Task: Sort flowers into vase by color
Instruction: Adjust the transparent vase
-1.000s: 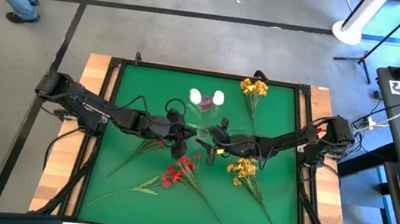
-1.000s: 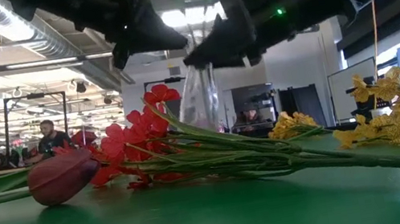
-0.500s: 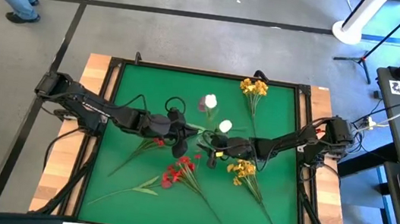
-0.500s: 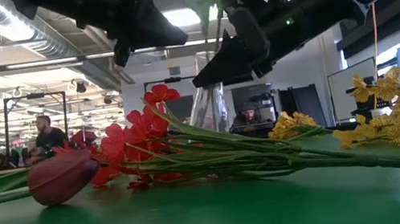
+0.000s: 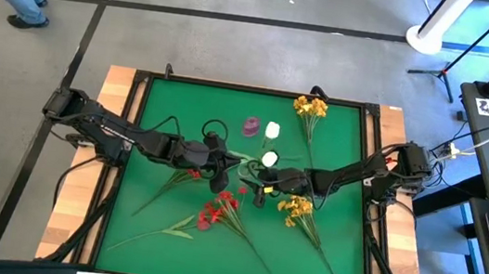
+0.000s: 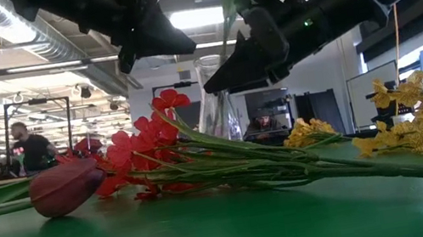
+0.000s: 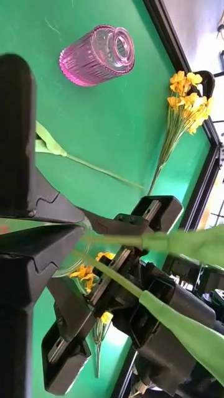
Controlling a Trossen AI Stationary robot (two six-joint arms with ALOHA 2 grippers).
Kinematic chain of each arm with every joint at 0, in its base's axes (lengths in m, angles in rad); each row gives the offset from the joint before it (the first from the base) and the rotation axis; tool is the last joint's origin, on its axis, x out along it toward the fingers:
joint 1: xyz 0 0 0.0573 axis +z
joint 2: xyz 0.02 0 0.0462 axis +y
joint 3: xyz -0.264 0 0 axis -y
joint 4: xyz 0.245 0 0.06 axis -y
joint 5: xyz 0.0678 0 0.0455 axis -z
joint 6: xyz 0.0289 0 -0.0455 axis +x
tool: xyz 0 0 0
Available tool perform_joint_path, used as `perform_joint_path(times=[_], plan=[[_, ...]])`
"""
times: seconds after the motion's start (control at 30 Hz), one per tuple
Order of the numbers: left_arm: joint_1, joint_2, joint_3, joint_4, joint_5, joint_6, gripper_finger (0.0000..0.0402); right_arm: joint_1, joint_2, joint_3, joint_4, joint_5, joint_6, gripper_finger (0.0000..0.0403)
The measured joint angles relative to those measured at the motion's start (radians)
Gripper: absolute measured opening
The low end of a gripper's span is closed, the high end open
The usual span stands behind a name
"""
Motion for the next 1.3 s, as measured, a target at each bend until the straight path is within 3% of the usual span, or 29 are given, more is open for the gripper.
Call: perform_joint_path(times=[0.27, 0.57, 0.8, 1.03, 1.3], plan=[[0.000, 0.000, 0.000, -0.029, -0.002, -0.008, 0.0018, -0.001, -0.003, -0.001, 0.001, 0.050, 0.000, 0.0216], [0.000, 0.000, 0.000, -0.045, -0.023, -0.009, 0.0071, -0.001, -0.029, -0.002, -0.003, 0.040, 0.001, 0.0219], [0.000, 0.000, -0.001, -0.055, -0.027, -0.009, 0.0104, -0.001, -0.074, -0.002, -0.021, 0.020, 0.003, 0.0269], [0.000, 0.000, -0.001, -0.067, -0.028, -0.010, 0.0112, -0.001, -0.110, -0.001, -0.061, -0.003, 0.018, 0.0326], [0.000, 0.000, -0.001, -0.067, -0.030, -0.010, 0.0112, -0.001, -0.113, -0.001, -0.126, -0.060, 0.077, 0.0338]])
